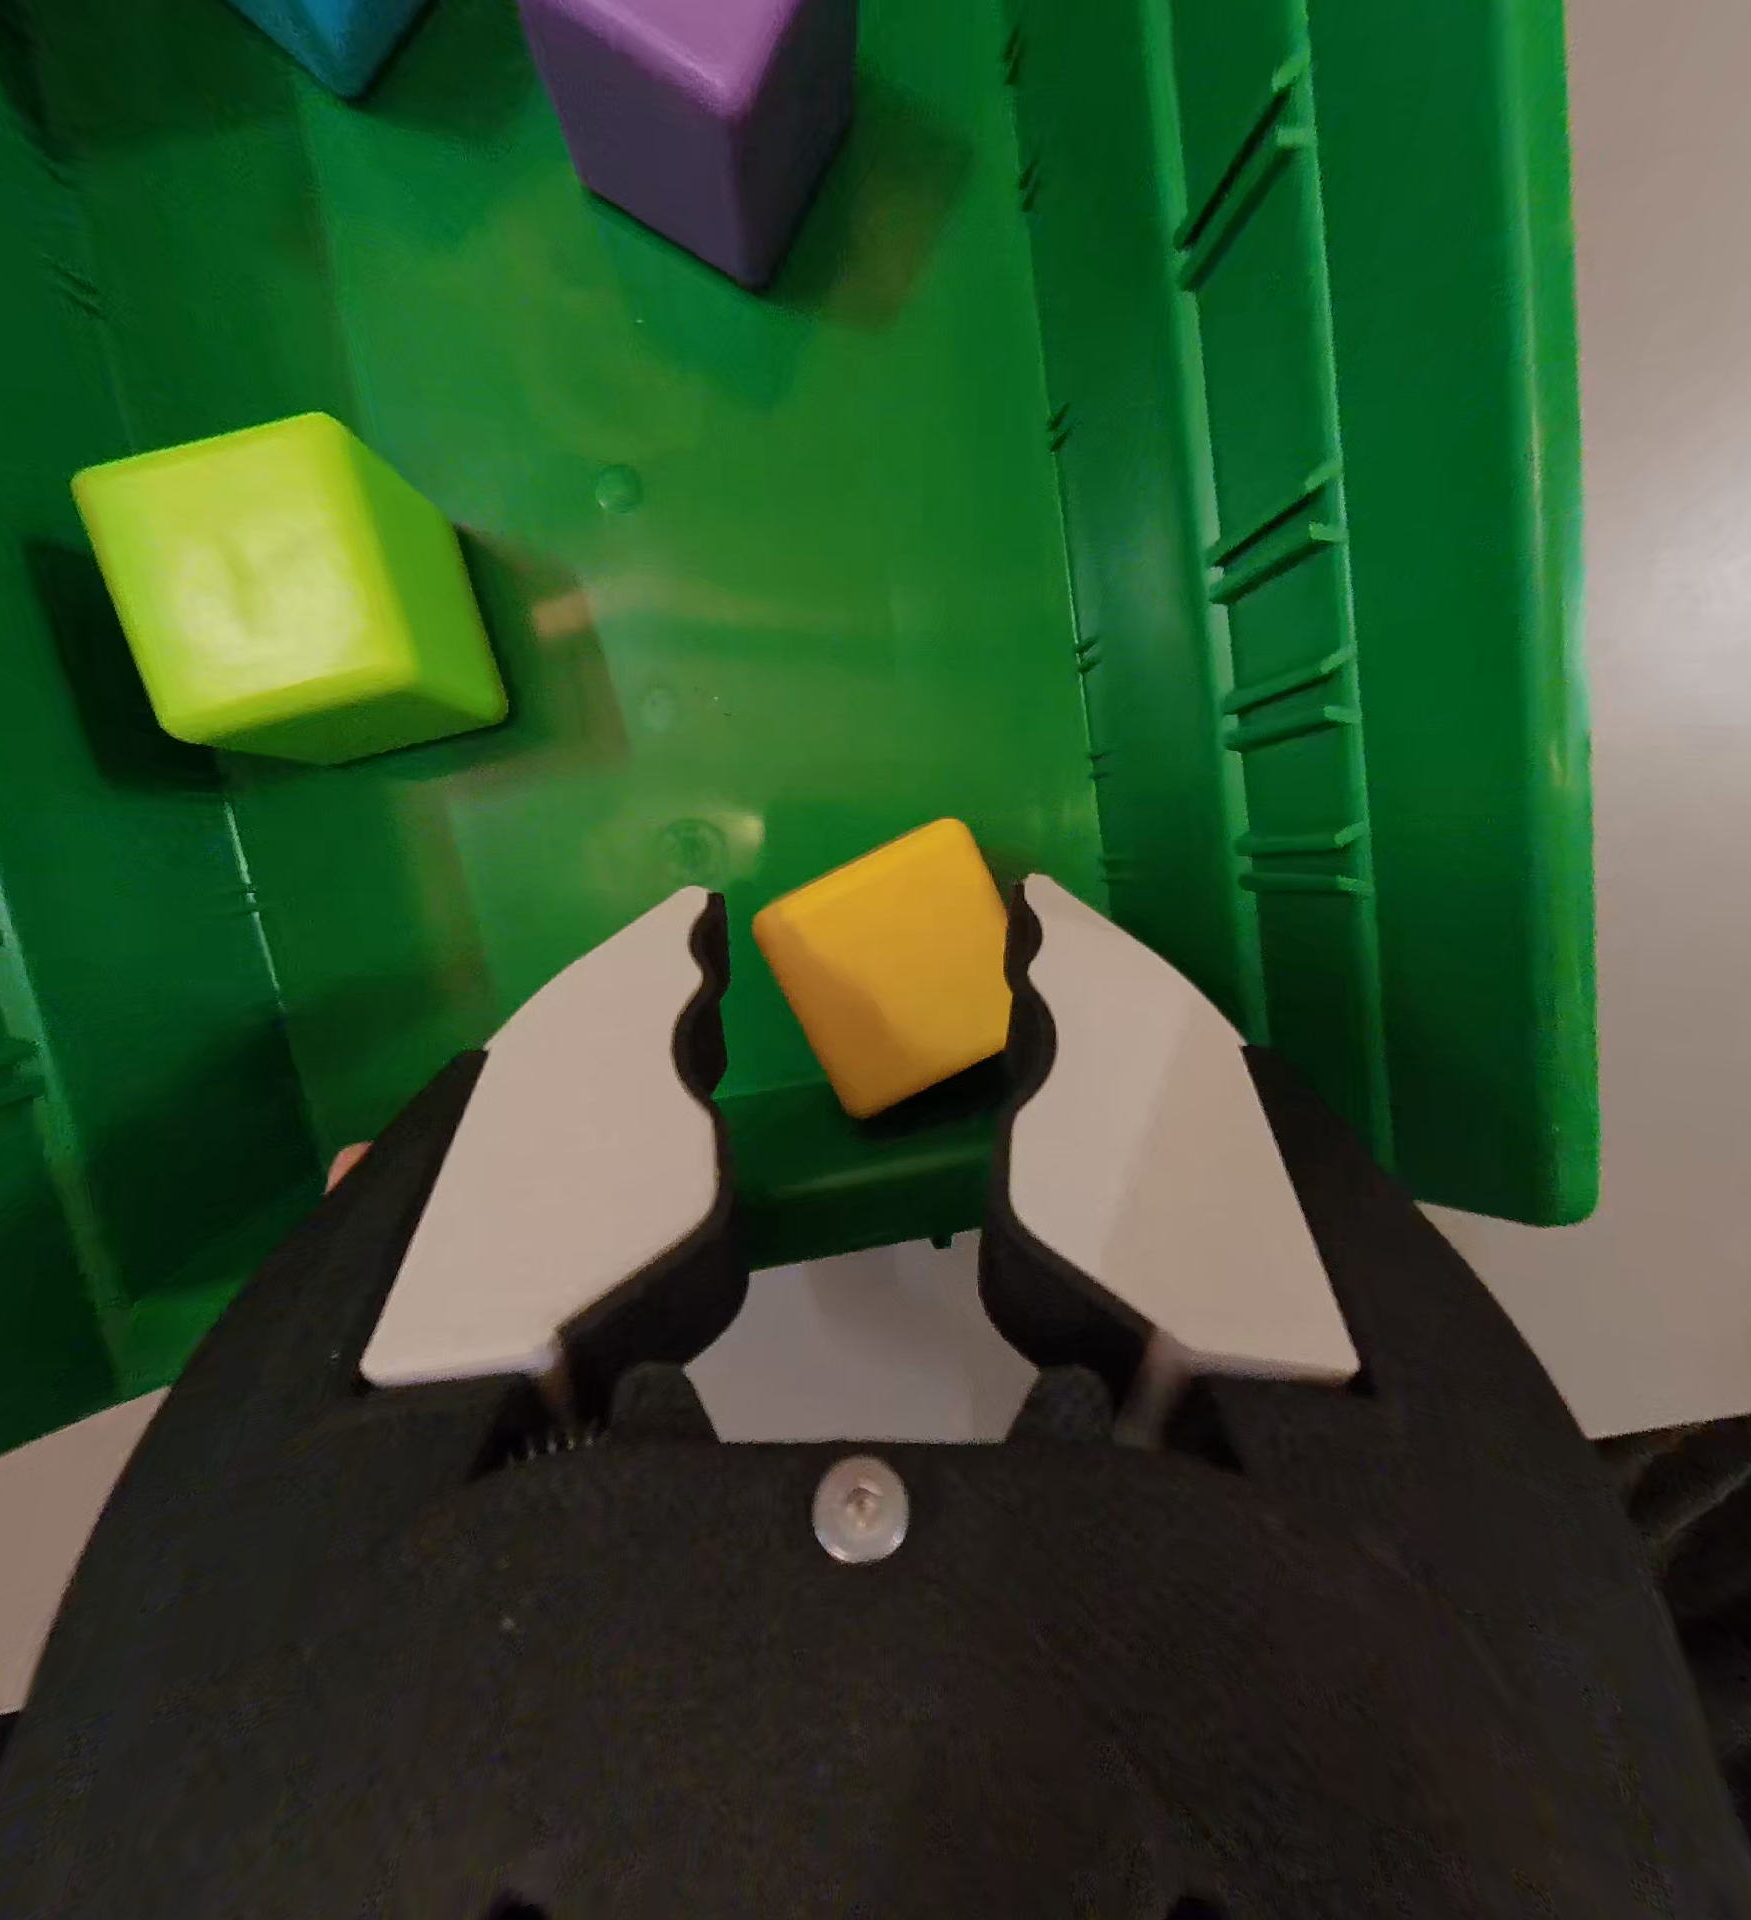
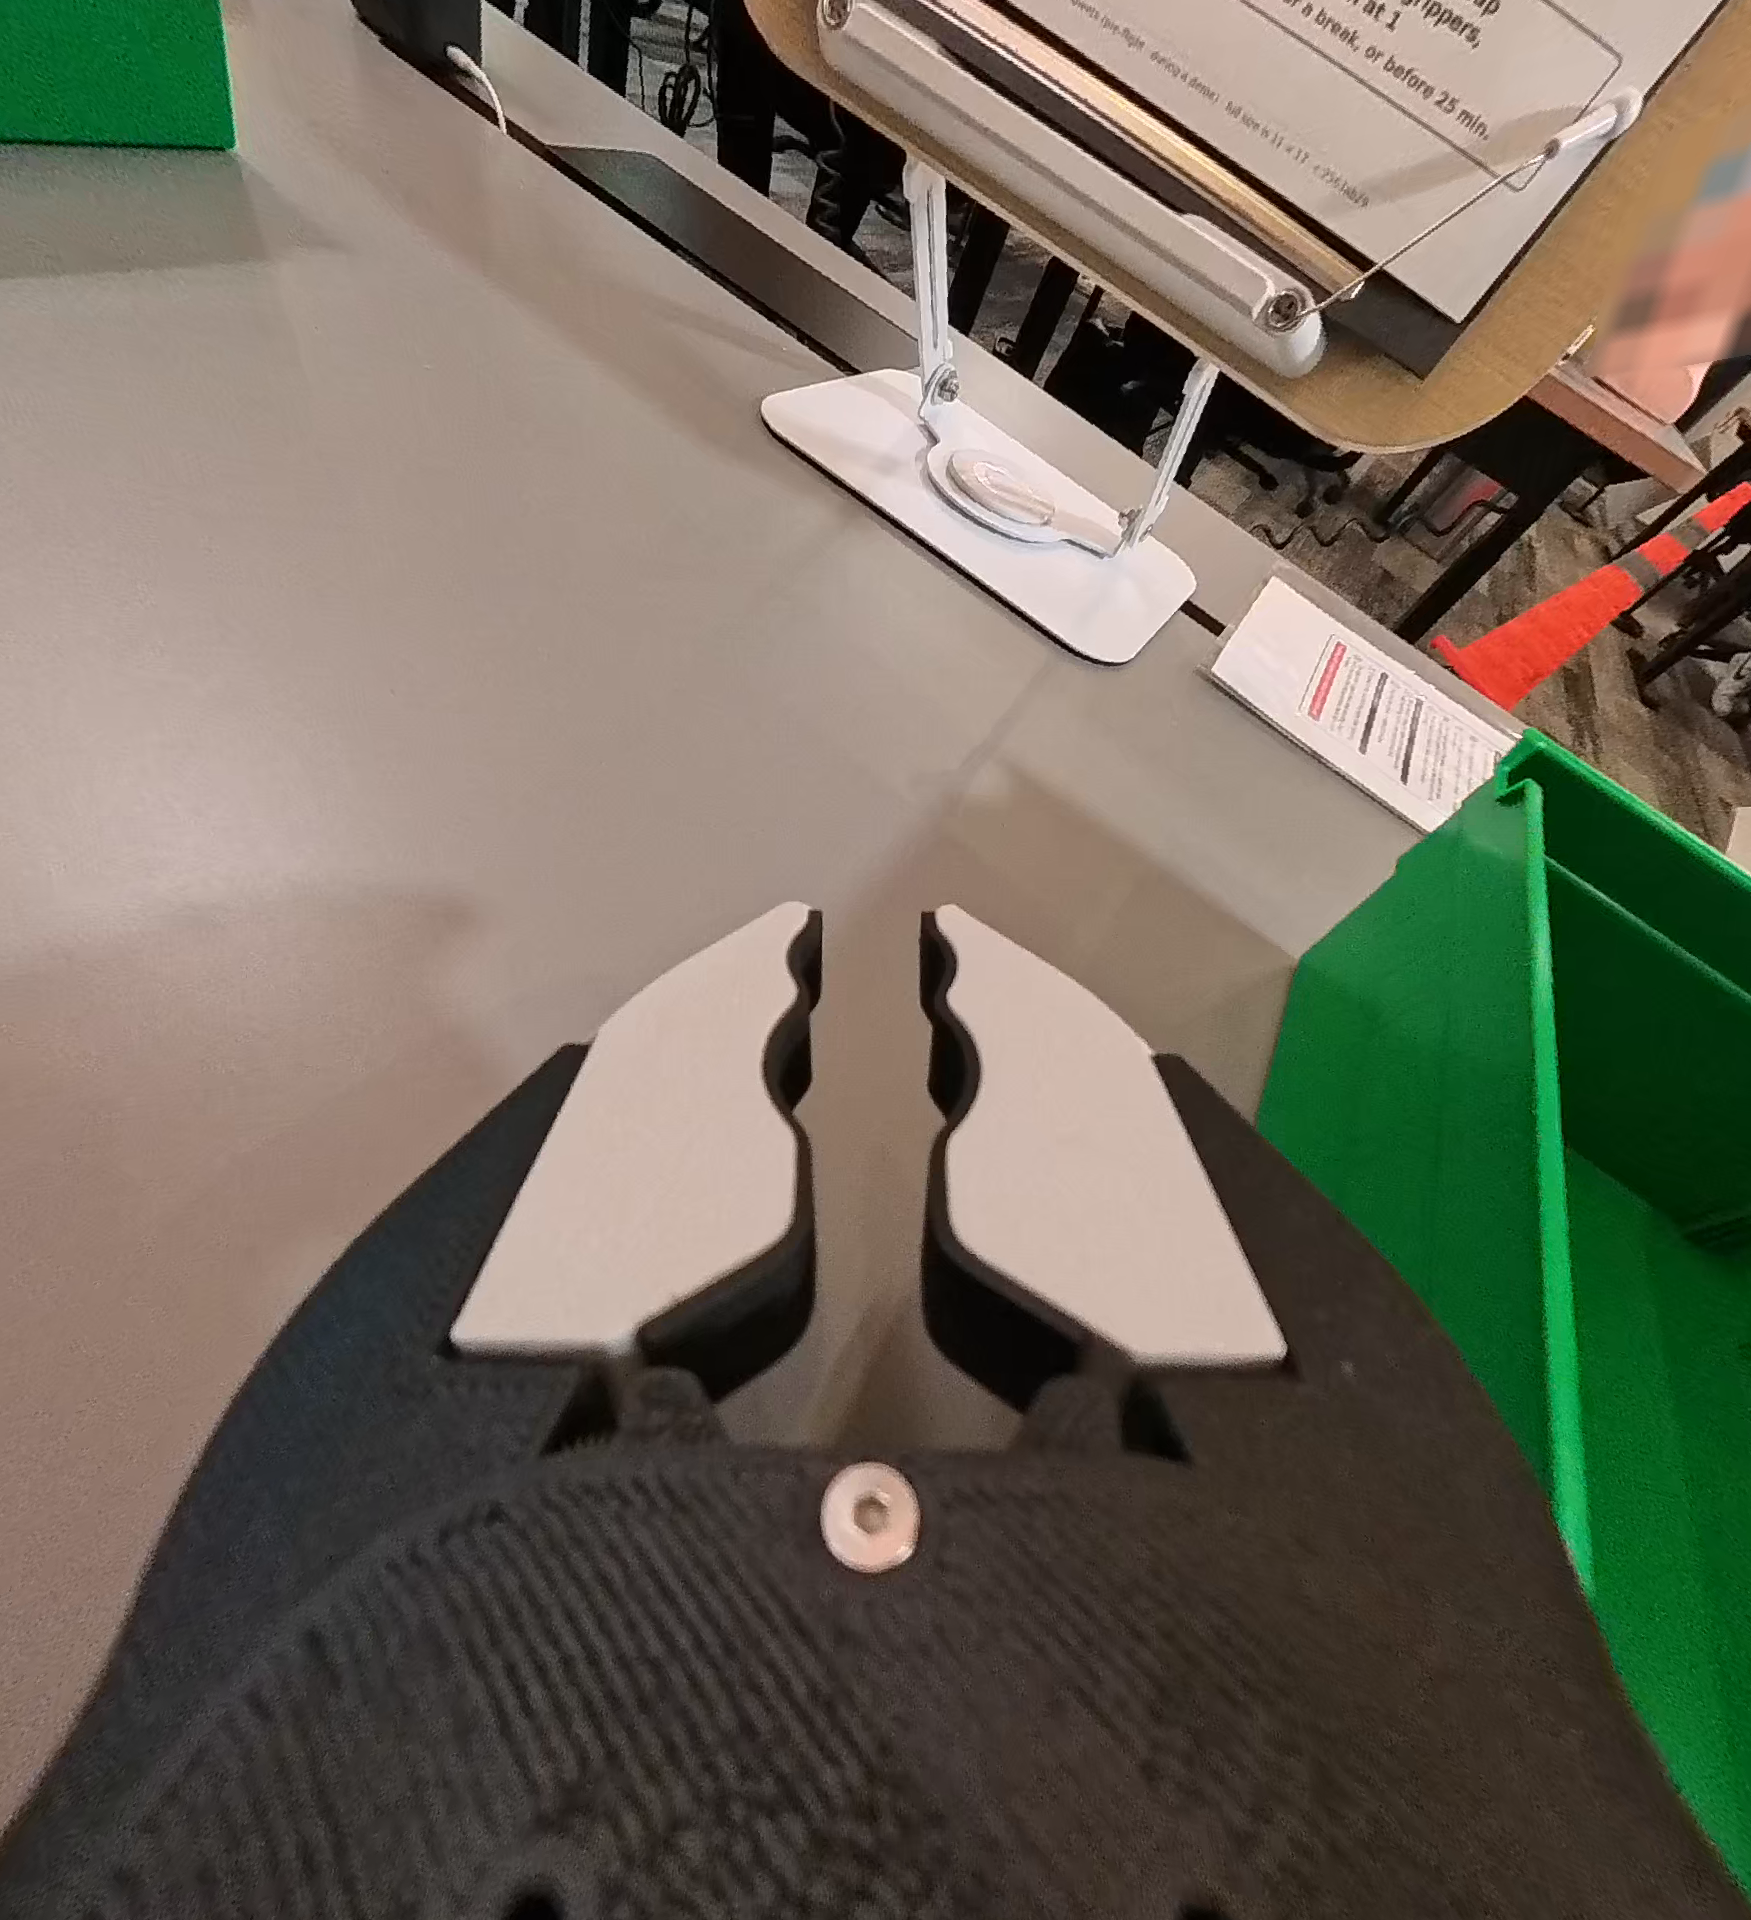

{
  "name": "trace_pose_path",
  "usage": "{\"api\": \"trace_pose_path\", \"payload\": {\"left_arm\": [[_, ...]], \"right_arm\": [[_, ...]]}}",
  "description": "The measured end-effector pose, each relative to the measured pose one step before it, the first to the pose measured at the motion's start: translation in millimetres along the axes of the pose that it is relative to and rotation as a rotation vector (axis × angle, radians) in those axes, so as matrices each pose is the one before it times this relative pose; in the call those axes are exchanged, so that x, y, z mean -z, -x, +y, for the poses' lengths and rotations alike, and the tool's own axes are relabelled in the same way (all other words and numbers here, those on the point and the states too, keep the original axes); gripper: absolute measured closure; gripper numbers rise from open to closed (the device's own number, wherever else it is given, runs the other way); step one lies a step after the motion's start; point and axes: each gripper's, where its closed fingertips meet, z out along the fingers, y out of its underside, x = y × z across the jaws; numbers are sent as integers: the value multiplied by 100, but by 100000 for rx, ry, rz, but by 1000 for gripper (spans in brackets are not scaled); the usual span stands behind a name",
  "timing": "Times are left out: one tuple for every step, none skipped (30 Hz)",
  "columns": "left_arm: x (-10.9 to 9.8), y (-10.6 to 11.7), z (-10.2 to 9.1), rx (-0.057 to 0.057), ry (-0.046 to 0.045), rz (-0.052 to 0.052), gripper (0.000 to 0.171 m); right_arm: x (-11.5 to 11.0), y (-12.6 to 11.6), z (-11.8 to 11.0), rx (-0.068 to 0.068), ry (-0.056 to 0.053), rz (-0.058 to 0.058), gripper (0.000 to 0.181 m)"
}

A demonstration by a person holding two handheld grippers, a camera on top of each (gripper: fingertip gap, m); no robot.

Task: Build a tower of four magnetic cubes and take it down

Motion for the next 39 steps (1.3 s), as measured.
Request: {"api": "trace_pose_path", "payload": {"left_arm": [[-57,-211,179,-818,915,1324,120],[-13,-41,82,-1025,491,-199,120],[-30,-73,48,-597,393,-205,120],[-44,-1,54,-472,614,-704,119],[-51,-7,37,-406,525,-633,119],[-27,53,14,-451,276,-692,119],[-20,64,-21,-293,1,-273,119],[13,15,-66,-715,-168,485,120],[150,248,-130,-1356,-251,-860,120],[535,687,-258,-409,-1256,-3704,121],[963,691,-577,151,-3140,-3234,122],[1327,496,-828,1128,-4529,-1209,122],[1581,168,-944,1437,-4594,1074,123],[1749,-296,-1129,630,-5360,3045,123],[1778,-798,-1312,-444,-6553,4328,123],[1679,-1167,-1461,-1257,-7032,4348,123],[1394,-1537,-1505,-3438,-6473,4294,123],[980,-1980,-1495,-6028,-5790,4899,123],[470,-2416,-1394,-7581,-4469,6383,123],[-87,-2764,-1228,-8944,-2860,7898,124],[-715,-2898,-942,-10121,-725,8748,123],[-1314,-2892,-574,-11938,1806,9415,123],[-1870,-2631,-188,-12484,3807,8984,122],[-2244,-1959,-55,-8195,5344,7607,122],[-2379,-1143,-56,-2689,6815,5985,122],[-2335,-783,-103,-1237,7210,6276,123],[-2193,-412,-334,-3671,5868,5377,123],[-2038,51,-719,-5266,3340,3857,123],[-1892,445,-979,-5427,1526,2871,123],[-1790,513,-950,-5423,1236,3311,123],[-1699,234,-769,-5095,1511,5216,123],[-1518,196,-608,-4854,1741,4977,123],[-1326,290,-369,-4598,2533,3570,123],[-1155,387,-196,-4243,2775,2214,123],[-1040,308,-89,-3688,2228,2255,123],[-944,215,-39,-2294,1806,2658,123],[-813,107,106,-965,2441,2983,123],[-636,113,102,-998,2245,2273,123],[-467,268,-27,-1334,1093,668,123]], "right_arm": [[-19,19,20,116,134,-24,163],[-17,23,13,165,101,-13,163],[-2,14,4,138,32,1,163],[-3,23,-14,72,-39,-57,163],[-12,30,-18,42,-42,-76,163],[-16,19,-2,98,-2,-59,163],[-10,17,0,166,35,-14,163],[-8,1,-11,229,15,47,163],[10,-34,-35,356,-140,315,163],[54,-106,-147,724,-643,826,164],[91,-155,-247,884,-1271,1136,164],[97,-121,-261,453,-1481,950,165],[78,-66,-224,-100,-1248,432,166],[29,-10,-132,-311,-799,39,166],[-1,28,-37,-195,-230,-95,166],[-27,29,64,51,377,-22,166],[-35,52,121,330,679,-32,166],[7,70,111,507,606,5,166],[53,49,79,569,393,156,166],[125,48,33,510,157,186,166],[187,31,29,287,-5,199,166],[255,20,62,27,-18,235,166],[284,-18,115,-193,77,294,166],[322,-40,201,-367,318,329,166],[354,-69,281,-312,609,468,166],[395,-102,323,28,738,707,166],[424,-142,296,167,679,912,166],[453,-154,216,37,423,1012,166],[442,-159,143,-305,110,1081,166],[389,-135,93,-1006,-62,903,166],[370,-54,101,-1596,-1,397,167],[347,34,134,-1461,220,83,166],[376,67,183,-678,455,174,166],[419,39,190,185,589,546,166],[437,-14,189,633,667,980,166],[483,-34,182,1023,914,1350,166],[503,-90,140,1241,769,1819,166],[495,-73,48,656,188,1669,166],[471,5,-25,-347,-204,831,166]]}}
